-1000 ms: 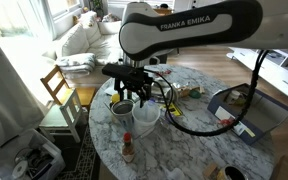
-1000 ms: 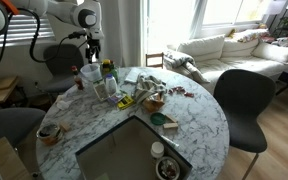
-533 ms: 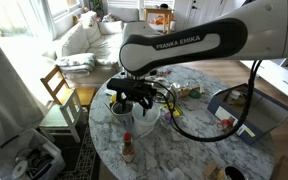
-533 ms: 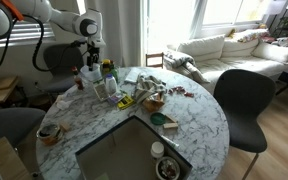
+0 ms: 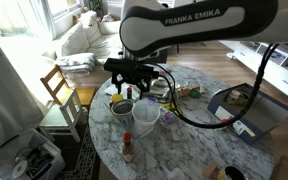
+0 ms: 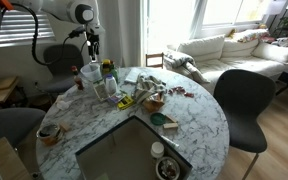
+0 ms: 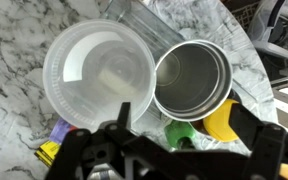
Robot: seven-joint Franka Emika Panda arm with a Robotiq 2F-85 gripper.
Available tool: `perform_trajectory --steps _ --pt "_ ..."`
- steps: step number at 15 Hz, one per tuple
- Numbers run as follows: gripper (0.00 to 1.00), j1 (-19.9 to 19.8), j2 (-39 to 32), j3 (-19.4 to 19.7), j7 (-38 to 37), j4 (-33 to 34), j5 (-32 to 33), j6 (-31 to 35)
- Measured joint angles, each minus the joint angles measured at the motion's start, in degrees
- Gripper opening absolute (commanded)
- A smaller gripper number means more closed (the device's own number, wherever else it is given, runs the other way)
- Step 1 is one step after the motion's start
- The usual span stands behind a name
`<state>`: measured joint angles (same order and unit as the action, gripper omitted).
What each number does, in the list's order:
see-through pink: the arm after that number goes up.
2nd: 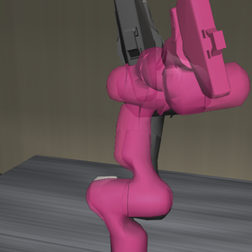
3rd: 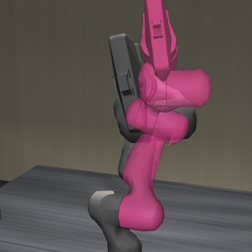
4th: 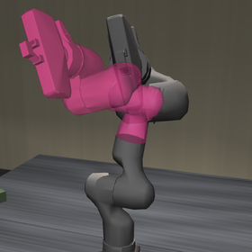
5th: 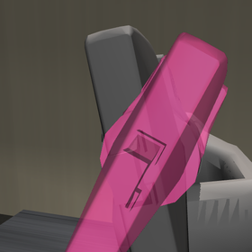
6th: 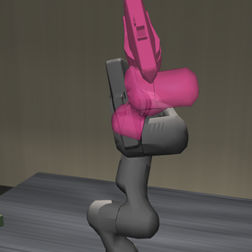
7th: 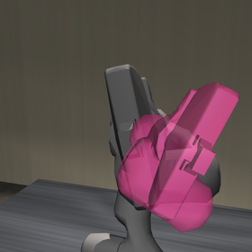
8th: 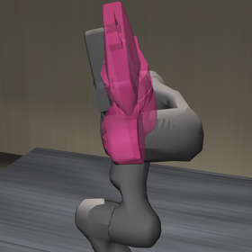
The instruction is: Remove the cups from the box and put them in the clear container then remove the bottle with the yellow lid from the container and put it on the table.
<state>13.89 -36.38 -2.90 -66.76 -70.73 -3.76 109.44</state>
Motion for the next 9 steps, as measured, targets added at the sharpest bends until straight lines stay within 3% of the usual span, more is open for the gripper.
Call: perform_trajectory --steps 4,9 --pt "1.00 0.4 -0.7 0.0 5.3 4.2 1.8 -0.4" --pt "1.00 0.5 -7.9 0.0 17.3 10.7 3.2 -0.1"
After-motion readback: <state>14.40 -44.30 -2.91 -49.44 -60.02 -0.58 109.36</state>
